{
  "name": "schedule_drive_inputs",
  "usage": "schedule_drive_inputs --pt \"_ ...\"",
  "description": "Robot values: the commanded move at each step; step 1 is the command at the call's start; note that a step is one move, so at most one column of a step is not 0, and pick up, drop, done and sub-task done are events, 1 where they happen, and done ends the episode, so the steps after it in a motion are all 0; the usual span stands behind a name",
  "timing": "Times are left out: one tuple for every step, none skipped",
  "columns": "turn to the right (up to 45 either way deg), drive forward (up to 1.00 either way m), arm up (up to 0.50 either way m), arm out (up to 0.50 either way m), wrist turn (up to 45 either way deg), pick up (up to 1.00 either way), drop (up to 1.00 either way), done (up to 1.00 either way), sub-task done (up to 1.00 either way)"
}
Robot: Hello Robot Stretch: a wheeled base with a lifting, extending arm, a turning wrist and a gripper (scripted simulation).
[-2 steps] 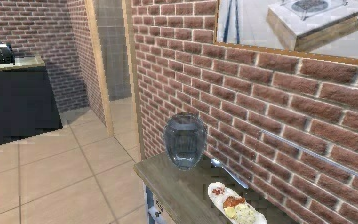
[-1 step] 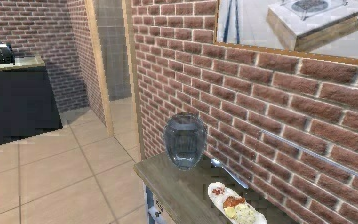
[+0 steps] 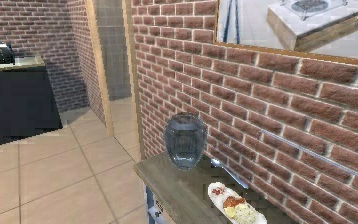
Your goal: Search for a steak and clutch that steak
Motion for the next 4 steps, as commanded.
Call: schedule_drive_inputs --pt "0.0 0.00 0.00 0.00 15.0 0.00 0.00 0.00 0.00" --pt "0.0 0.00 -0.26 0.00 0.0 0.00 0.00 0.00 0.00" --pt "0.0 0.00 0.00 0.00 0.0 1.00 0.00 0.00 0.00" --pt "0.0 0.00 0.10 0.00 0.0 0.00 0.00 0.00 0.00"
